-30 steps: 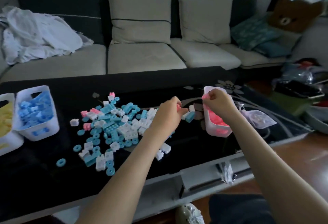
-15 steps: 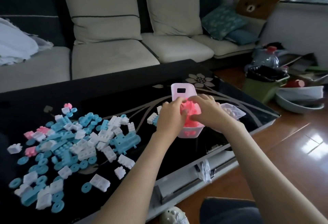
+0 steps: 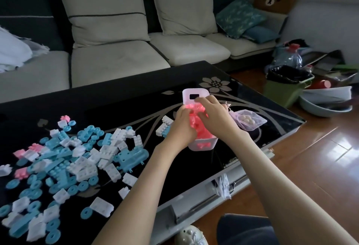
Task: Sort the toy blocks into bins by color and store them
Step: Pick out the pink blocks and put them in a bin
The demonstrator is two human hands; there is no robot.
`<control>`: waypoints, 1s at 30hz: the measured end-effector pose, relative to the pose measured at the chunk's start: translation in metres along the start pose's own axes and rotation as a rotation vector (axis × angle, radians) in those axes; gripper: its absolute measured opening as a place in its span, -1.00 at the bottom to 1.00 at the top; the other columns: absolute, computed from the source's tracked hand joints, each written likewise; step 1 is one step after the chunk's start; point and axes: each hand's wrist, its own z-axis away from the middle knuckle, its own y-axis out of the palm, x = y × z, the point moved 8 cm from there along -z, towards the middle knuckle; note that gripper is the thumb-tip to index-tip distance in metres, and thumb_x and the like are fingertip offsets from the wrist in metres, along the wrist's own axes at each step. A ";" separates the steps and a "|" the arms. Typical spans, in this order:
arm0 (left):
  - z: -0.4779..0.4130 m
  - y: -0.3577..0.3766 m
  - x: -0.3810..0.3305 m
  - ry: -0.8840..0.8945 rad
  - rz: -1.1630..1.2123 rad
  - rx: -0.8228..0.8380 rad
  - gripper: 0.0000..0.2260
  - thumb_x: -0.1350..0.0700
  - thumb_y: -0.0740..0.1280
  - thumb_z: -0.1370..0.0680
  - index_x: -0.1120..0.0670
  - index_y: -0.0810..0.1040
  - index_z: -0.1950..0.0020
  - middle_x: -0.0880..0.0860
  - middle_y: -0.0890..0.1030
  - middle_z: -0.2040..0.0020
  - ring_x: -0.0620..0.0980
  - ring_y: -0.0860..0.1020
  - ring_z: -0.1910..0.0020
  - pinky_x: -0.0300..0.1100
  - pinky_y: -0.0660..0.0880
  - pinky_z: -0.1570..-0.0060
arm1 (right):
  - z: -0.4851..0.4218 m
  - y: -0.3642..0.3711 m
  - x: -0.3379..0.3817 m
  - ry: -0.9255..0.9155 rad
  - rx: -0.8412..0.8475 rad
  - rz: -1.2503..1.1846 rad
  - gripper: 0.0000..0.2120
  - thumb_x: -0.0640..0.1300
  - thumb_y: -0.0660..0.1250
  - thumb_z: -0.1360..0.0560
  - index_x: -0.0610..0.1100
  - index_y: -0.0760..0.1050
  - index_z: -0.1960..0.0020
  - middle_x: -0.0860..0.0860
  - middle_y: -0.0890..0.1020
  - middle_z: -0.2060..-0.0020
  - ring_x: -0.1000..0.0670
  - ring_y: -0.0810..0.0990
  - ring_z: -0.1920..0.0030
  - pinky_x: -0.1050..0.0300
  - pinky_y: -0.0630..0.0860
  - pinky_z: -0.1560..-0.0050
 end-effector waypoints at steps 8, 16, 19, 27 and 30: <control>0.008 -0.002 0.004 0.027 -0.179 0.014 -0.58 0.31 0.07 -0.54 0.04 0.29 -0.37 -0.03 0.18 -0.45 -0.11 0.40 -0.12 -0.22 0.43 -0.01 | 0.001 -0.007 -0.001 0.000 -0.090 -0.123 -0.71 -0.30 0.16 -0.55 -0.17 0.48 -0.23 -0.10 0.48 -0.18 -0.13 0.55 0.01 0.08 0.43 0.04; 0.011 0.003 0.007 -0.026 -0.139 0.082 -0.41 0.29 0.08 -0.55 -0.09 0.03 -0.53 -0.15 -0.07 -0.53 0.02 0.33 -0.36 0.01 0.46 -0.21 | 0.010 0.002 -0.007 0.106 0.249 0.119 -0.52 -0.16 0.12 -0.57 0.04 0.20 -0.48 0.03 0.29 -0.44 -0.04 0.39 -0.32 -0.10 0.06 -0.43; 0.011 0.008 0.009 -0.086 -0.211 0.117 -0.30 0.30 0.09 -0.51 -0.21 -0.05 -0.53 -0.14 -0.18 -0.53 0.07 0.01 -0.51 0.12 0.28 -0.37 | 0.020 -0.011 -0.003 0.116 0.352 0.108 -0.56 -0.07 0.18 -0.56 0.03 0.27 -0.44 -0.01 0.40 -0.36 -0.08 0.42 -0.28 -0.09 0.26 -0.34; 0.005 0.008 0.006 -0.031 -0.157 0.083 -0.73 0.15 0.18 -0.54 0.02 0.46 -0.23 -0.09 0.05 -0.50 0.05 0.27 -0.39 0.08 0.35 -0.30 | 0.029 -0.010 0.003 0.074 0.363 0.202 -0.64 0.09 0.14 -0.58 0.02 0.44 -0.32 0.01 0.46 -0.27 -0.03 0.40 -0.28 0.00 0.19 -0.34; 0.006 0.008 -0.001 0.038 -0.115 0.071 -0.71 0.11 0.18 -0.52 0.02 0.45 -0.23 0.02 0.24 -0.44 -0.01 0.40 -0.24 -0.07 0.43 -0.12 | 0.024 -0.010 -0.004 0.105 0.308 0.166 -0.65 0.11 0.13 -0.57 0.00 0.46 -0.28 0.00 0.51 -0.17 -0.04 0.44 -0.20 0.00 0.21 -0.28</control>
